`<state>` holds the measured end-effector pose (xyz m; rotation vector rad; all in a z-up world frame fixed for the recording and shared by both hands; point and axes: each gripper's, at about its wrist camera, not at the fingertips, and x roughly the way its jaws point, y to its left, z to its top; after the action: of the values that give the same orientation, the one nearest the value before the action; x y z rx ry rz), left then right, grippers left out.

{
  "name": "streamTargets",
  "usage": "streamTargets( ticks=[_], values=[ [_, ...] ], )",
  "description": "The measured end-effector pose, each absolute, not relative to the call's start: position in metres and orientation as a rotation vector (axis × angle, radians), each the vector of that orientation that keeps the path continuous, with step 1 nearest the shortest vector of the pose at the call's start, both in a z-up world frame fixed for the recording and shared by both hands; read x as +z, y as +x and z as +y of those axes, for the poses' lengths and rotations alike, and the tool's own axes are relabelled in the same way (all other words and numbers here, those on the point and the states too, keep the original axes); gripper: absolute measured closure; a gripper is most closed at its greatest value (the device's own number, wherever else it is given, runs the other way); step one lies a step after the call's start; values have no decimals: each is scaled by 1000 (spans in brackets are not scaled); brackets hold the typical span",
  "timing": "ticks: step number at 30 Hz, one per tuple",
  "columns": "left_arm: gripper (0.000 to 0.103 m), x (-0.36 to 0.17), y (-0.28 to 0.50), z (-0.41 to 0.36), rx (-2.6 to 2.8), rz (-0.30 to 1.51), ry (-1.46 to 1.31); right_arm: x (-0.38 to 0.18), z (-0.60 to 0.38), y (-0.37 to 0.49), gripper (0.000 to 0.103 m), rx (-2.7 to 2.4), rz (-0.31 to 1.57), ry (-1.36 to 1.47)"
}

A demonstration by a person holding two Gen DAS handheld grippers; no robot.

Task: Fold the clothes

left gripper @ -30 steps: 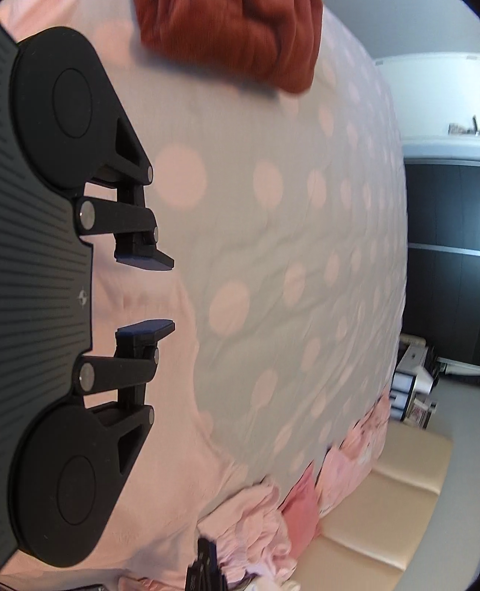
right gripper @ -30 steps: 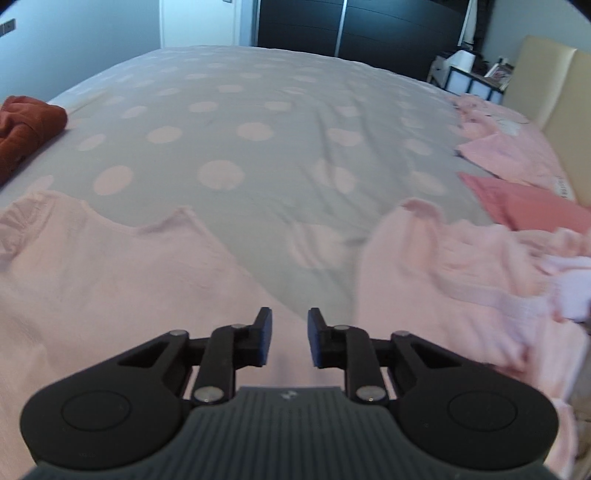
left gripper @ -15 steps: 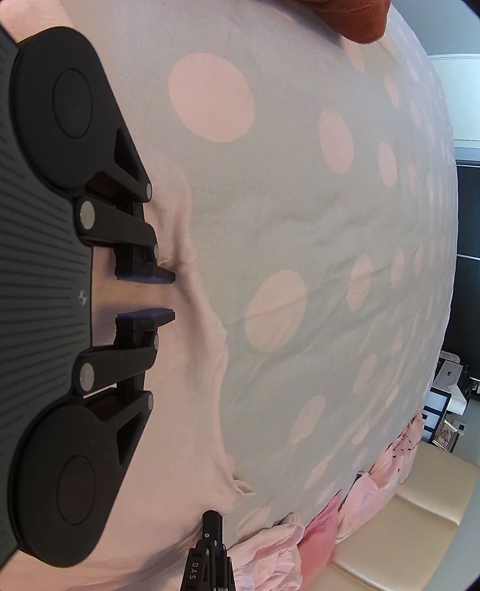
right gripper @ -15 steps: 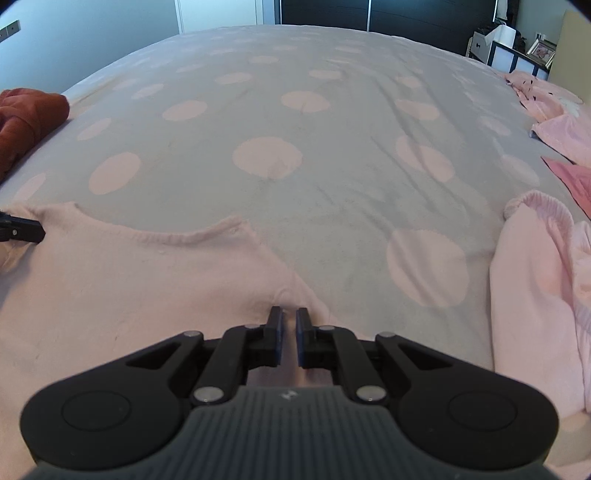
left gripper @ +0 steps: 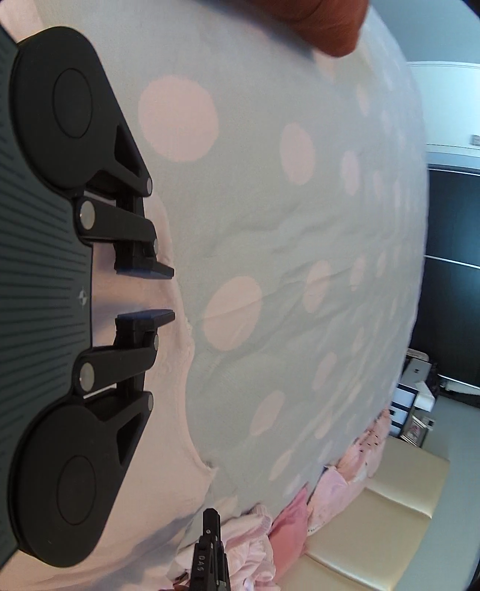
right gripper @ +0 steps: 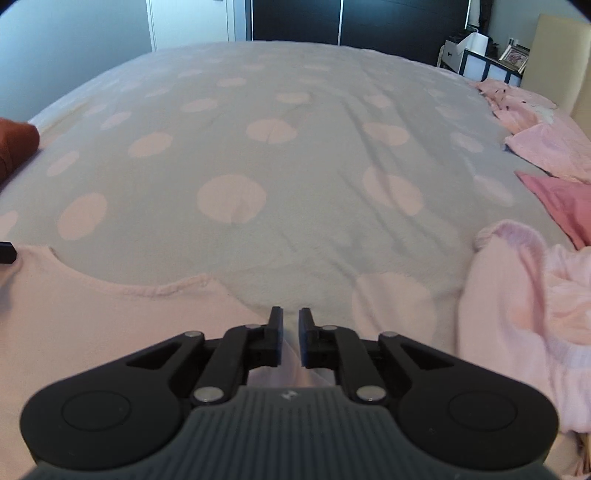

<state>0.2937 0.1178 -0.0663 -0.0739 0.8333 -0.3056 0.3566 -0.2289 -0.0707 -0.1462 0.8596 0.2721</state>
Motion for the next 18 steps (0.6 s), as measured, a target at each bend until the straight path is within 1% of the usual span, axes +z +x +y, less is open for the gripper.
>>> streamTargets(
  ticks=[6,12,13,15,18],
  values=[
    [84,-24,225,126,-319,836,-27,-30,-250,279,91,306,842,-180],
    [84,-10,142,115,-342,923,-29,-13,-252,172,91,331,887,-193],
    [82,-11,127,113,-346,941,-33,-12,-251,153,91,338,897,-198],
    [73,-15,100,110,-352,981,-42,-13,-249,116,91,353,915,-202],
    [69,-26,55,112,-349,1050,-75,-19,-246,67,91,388,957,-181]
  ],
)
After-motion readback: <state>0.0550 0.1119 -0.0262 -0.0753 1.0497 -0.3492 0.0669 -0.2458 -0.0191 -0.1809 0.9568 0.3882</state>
